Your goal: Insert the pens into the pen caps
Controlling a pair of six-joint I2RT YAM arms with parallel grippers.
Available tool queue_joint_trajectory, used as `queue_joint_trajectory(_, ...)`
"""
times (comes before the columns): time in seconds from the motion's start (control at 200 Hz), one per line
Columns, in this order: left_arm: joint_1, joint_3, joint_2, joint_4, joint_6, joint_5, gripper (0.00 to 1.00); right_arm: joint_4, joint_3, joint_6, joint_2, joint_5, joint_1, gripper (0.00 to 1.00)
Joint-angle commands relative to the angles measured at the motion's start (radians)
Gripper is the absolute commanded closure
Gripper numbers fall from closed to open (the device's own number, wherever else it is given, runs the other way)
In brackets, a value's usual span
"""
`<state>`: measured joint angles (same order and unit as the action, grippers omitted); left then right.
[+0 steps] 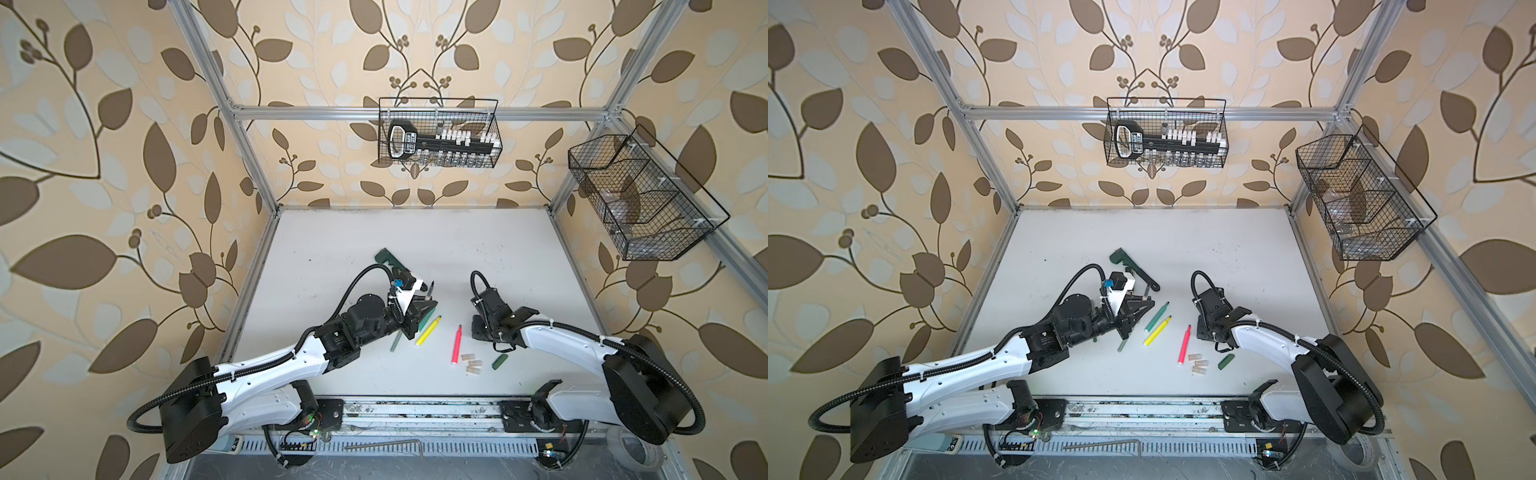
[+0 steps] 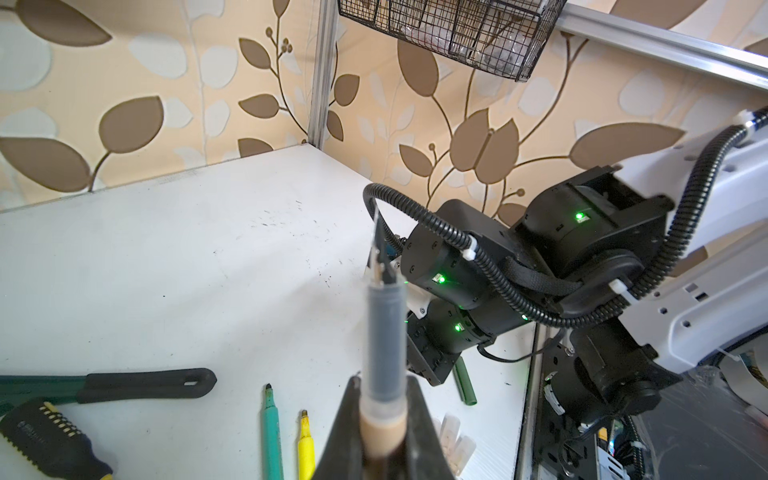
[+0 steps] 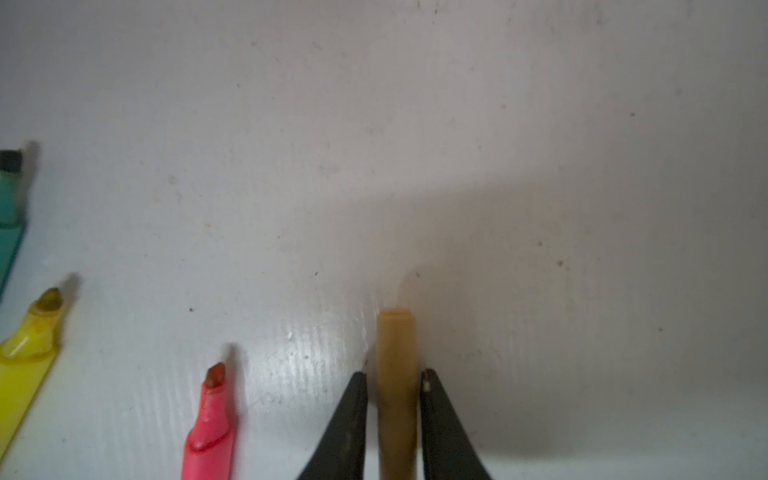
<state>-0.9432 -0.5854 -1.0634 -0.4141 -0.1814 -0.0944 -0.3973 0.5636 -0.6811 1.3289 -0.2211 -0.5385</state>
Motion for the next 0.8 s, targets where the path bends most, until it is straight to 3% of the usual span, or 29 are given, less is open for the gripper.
queue_joint_trajectory(0.0, -0.009, -0.007, 0.025, -0.013, 0.028, 0.015, 1.0, -0.044, 0.003, -0.002, 0.045, -0.013, -0.002, 0.73)
queue_joint_trajectory(0.295, -0.011, -0.007, 0.028, -0.013, 0.028, 0.016, 1.0, -0.041, 0.048, 0.009, 0.104, -0.043, 0.002, 0.77)
queue_joint_trajectory(0.515, -0.011, -0.007, 0.028, -0.015, 0.028, 0.018, 1.0, -0.035, 0.04, 0.004, 0.093, -0.04, 0.003, 0.9)
queue_joint_trajectory(0.655, -0.011, -0.007, 0.034, -0.016, 0.017, 0.015, 1.0, -0.05, 0.041, -0.025, 0.024, -0.041, -0.01, 0.97)
queue_joint_trajectory(0.795, -0.011, -0.005, 0.057, 0.005, 0.022, 0.068, 1.0, -0.077, 0.071, -0.108, -0.147, -0.077, -0.062, 1.0)
